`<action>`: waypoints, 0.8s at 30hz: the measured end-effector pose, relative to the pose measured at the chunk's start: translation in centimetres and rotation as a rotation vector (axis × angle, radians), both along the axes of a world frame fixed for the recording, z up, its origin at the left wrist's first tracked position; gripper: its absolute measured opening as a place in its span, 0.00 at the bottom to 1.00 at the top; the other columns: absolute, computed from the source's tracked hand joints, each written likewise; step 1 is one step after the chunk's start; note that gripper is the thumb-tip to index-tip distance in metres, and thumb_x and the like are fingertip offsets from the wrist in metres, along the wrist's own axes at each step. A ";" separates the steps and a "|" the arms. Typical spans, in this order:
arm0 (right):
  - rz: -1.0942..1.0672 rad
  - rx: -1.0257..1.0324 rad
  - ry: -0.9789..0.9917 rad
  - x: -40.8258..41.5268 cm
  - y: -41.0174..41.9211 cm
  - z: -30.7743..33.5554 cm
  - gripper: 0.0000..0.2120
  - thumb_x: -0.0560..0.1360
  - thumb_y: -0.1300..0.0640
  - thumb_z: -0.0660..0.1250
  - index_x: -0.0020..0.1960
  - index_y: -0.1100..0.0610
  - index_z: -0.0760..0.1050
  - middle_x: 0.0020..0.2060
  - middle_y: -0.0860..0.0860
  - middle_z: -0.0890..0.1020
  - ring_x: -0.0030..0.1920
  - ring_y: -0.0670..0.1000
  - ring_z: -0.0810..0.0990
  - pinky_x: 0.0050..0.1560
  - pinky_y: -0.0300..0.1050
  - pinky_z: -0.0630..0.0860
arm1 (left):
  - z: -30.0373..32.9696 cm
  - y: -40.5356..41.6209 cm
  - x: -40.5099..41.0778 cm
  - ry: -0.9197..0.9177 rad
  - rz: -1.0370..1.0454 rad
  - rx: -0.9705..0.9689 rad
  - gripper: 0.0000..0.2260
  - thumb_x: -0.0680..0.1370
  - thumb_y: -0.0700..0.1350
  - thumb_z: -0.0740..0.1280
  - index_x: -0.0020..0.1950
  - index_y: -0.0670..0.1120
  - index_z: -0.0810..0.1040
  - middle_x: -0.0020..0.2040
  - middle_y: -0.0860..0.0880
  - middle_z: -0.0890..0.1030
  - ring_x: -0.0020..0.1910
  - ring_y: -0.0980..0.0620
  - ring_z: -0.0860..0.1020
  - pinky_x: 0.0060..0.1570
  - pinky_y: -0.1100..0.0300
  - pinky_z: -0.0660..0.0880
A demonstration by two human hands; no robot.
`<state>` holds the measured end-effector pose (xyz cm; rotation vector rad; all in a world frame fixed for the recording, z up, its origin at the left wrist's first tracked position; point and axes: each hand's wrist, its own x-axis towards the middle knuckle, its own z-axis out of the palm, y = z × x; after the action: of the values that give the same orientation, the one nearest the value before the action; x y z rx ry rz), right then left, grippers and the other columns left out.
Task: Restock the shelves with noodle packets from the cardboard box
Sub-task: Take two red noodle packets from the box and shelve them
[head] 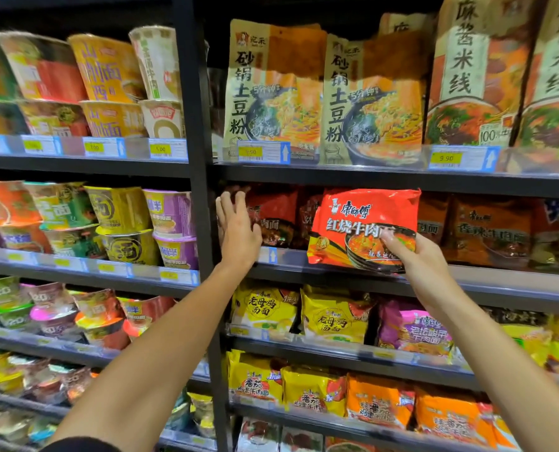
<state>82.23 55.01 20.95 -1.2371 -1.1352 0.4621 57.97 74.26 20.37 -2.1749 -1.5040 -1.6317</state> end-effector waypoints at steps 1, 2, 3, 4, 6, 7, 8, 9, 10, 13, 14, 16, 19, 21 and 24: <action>-0.006 -0.007 -0.003 -0.1 0.4 0.1 0.14 0.78 0.47 0.69 0.61 0.51 0.79 0.50 0.44 0.87 0.51 0.45 0.85 0.50 0.43 0.78 | 0.0 0.0 0.0 0.016 0.019 0.014 0.28 0.73 0.37 0.71 0.70 0.45 0.64 0.74 0.43 0.58 0.76 0.43 0.54 0.70 0.48 0.69; -0.014 -0.014 -0.006 -0.1 0.8 0.1 0.15 0.77 0.47 0.69 0.61 0.51 0.79 0.50 0.45 0.87 0.51 0.46 0.85 0.49 0.43 0.78 | 0.0 0.1 0.0 0.030 0.026 0.013 0.25 0.73 0.37 0.72 0.67 0.46 0.66 0.73 0.43 0.60 0.75 0.43 0.56 0.68 0.48 0.71; -0.021 -0.020 -0.005 -0.1 1.3 0.1 0.15 0.77 0.46 0.69 0.60 0.52 0.79 0.50 0.46 0.87 0.52 0.47 0.85 0.51 0.46 0.80 | 0.0 0.1 -0.1 0.049 0.027 -0.005 0.23 0.73 0.38 0.72 0.65 0.45 0.68 0.72 0.43 0.61 0.73 0.43 0.58 0.67 0.47 0.71; -0.025 -0.023 -0.004 -0.1 1.8 0.1 0.15 0.77 0.46 0.70 0.60 0.52 0.80 0.50 0.46 0.87 0.53 0.48 0.85 0.54 0.48 0.80 | -0.1 0.3 0.0 0.071 0.023 -0.030 0.19 0.74 0.40 0.71 0.63 0.45 0.70 0.71 0.43 0.63 0.73 0.42 0.59 0.67 0.46 0.71; -0.013 -0.019 -0.005 -0.2 2.8 0.3 0.15 0.77 0.47 0.70 0.60 0.52 0.80 0.51 0.46 0.87 0.53 0.47 0.85 0.59 0.48 0.78 | -0.3 0.4 0.0 0.100 -0.010 -0.108 0.14 0.78 0.45 0.68 0.62 0.43 0.74 0.69 0.42 0.67 0.73 0.42 0.61 0.68 0.44 0.69; -0.005 -0.018 -0.012 -0.4 3.2 0.4 0.15 0.77 0.47 0.70 0.60 0.52 0.80 0.51 0.46 0.87 0.53 0.47 0.85 0.59 0.47 0.78 | -0.5 0.4 -0.1 0.124 -0.032 -0.140 0.14 0.79 0.48 0.66 0.62 0.43 0.75 0.67 0.42 0.70 0.72 0.42 0.63 0.66 0.44 0.70; 0.002 -0.020 -0.027 -0.5 3.6 0.6 0.15 0.77 0.47 0.70 0.61 0.52 0.80 0.51 0.46 0.87 0.53 0.46 0.85 0.58 0.46 0.77 | -0.6 0.4 -0.1 0.164 -0.048 -0.146 0.16 0.80 0.51 0.63 0.63 0.43 0.76 0.66 0.42 0.72 0.70 0.42 0.64 0.64 0.44 0.71; 0.005 -0.025 -0.044 -0.7 4.1 0.8 0.15 0.77 0.47 0.70 0.61 0.52 0.79 0.51 0.46 0.87 0.53 0.45 0.85 0.57 0.44 0.77 | -0.8 0.4 -0.1 0.210 -0.064 -0.131 0.18 0.81 0.53 0.62 0.64 0.43 0.76 0.65 0.43 0.73 0.69 0.43 0.65 0.62 0.44 0.72; 0.011 -0.029 -0.072 -0.9 4.4 1.0 0.15 0.78 0.47 0.69 0.62 0.52 0.79 0.51 0.46 0.86 0.52 0.44 0.85 0.55 0.42 0.77 | -0.9 0.2 -0.2 0.260 -0.085 -0.102 0.19 0.81 0.54 0.60 0.65 0.43 0.76 0.65 0.43 0.73 0.69 0.43 0.65 0.61 0.45 0.72; 0.030 -0.052 -0.128 -1.4 5.5 1.6 0.16 0.78 0.47 0.69 0.63 0.52 0.78 0.52 0.46 0.86 0.51 0.43 0.85 0.54 0.40 0.77 | -1.4 -0.5 -0.5 0.397 -0.135 -0.084 0.22 0.82 0.57 0.58 0.70 0.45 0.73 0.70 0.43 0.71 0.71 0.42 0.62 0.64 0.45 0.68; 0.024 -0.074 -0.144 -1.5 5.9 1.8 0.16 0.78 0.45 0.68 0.61 0.53 0.78 0.51 0.47 0.86 0.51 0.44 0.85 0.54 0.41 0.77 | -1.6 -0.7 -0.6 0.426 -0.124 -0.100 0.23 0.82 0.58 0.57 0.71 0.46 0.72 0.72 0.43 0.69 0.72 0.41 0.60 0.66 0.45 0.67; -0.020 -0.118 -0.195 -1.7 6.6 2.4 0.14 0.78 0.44 0.67 0.53 0.54 0.77 0.46 0.46 0.84 0.45 0.45 0.83 0.46 0.41 0.74 | -1.8 -0.9 -0.8 0.465 -0.088 -0.153 0.25 0.82 0.60 0.54 0.75 0.49 0.68 0.75 0.41 0.64 0.75 0.37 0.56 0.70 0.42 0.63; -0.148 -0.196 -0.249 -1.9 7.9 3.4 0.17 0.80 0.44 0.66 0.43 0.56 0.69 0.36 0.48 0.71 0.35 0.47 0.70 0.37 0.45 0.64 | -1.9 -0.9 -1.0 0.520 -0.097 -0.214 0.27 0.82 0.63 0.51 0.77 0.51 0.61 0.76 0.40 0.62 0.75 0.34 0.55 0.71 0.39 0.62; -0.181 -0.241 -0.214 -1.9 8.5 4.2 0.20 0.79 0.45 0.66 0.37 0.55 0.65 0.30 0.49 0.66 0.30 0.49 0.65 0.34 0.46 0.61 | -1.7 -0.9 -1.1 0.555 -0.116 -0.218 0.28 0.81 0.64 0.49 0.78 0.52 0.58 0.76 0.40 0.62 0.76 0.34 0.55 0.70 0.39 0.63; -0.165 -0.370 -0.217 -1.7 9.2 4.1 0.23 0.77 0.39 0.66 0.43 0.60 0.73 0.34 0.52 0.73 0.36 0.52 0.72 0.41 0.46 0.67 | -1.3 -1.1 -1.4 0.612 -0.129 -0.217 0.29 0.81 0.66 0.49 0.79 0.56 0.54 0.77 0.40 0.61 0.76 0.33 0.55 0.71 0.40 0.61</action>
<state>80.54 64.21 25.05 -1.7236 -1.1483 0.4319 56.53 73.19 19.11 -2.5893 -1.4094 -0.7166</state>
